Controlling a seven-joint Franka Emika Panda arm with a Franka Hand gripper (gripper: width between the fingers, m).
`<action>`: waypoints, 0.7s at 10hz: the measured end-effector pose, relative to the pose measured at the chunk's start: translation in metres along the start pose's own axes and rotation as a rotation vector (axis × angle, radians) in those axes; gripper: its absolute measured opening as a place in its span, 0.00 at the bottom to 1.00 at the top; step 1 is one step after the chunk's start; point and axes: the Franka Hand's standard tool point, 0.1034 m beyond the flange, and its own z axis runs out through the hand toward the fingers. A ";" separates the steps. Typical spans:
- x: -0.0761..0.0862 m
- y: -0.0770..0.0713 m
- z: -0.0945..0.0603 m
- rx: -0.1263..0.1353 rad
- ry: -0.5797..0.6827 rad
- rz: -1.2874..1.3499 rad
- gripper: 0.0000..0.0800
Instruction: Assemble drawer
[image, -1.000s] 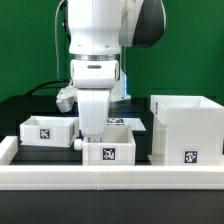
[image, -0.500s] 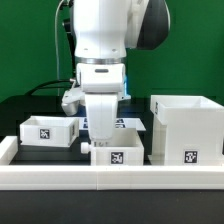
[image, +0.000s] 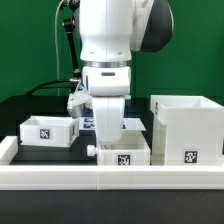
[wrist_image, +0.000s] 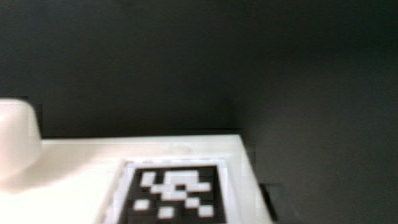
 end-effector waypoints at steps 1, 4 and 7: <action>0.000 0.000 0.000 0.001 0.000 0.001 0.06; 0.012 0.000 0.002 0.004 0.005 0.002 0.06; 0.013 -0.001 0.005 -0.019 0.005 0.004 0.06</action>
Offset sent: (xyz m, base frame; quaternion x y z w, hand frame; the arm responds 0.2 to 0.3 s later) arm 0.0036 0.0176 -0.0019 0.0015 0.0017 -0.0030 1.0000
